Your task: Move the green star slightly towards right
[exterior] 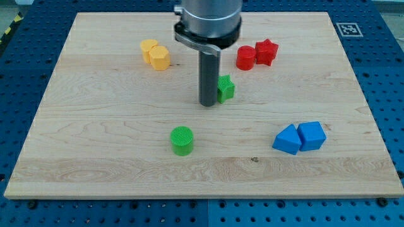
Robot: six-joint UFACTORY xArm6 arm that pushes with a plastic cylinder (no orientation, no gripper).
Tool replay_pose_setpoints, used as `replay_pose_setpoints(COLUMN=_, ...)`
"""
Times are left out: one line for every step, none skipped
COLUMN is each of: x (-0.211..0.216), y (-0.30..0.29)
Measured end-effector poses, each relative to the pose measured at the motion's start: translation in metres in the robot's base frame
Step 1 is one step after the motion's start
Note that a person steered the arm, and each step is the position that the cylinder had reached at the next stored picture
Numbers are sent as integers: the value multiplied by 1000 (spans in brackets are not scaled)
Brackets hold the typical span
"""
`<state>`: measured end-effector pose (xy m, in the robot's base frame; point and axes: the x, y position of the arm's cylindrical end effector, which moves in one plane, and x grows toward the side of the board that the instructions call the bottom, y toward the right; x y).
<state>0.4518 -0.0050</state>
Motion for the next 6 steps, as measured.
replay_pose_setpoints(x=-19, y=-27)
replay_pose_setpoints(x=-42, y=-8)
replay_pose_setpoints(x=-23, y=25)
replay_pose_setpoints(x=-22, y=17)
replay_pose_setpoints(x=-17, y=17)
replay_pose_setpoints(x=-8, y=19)
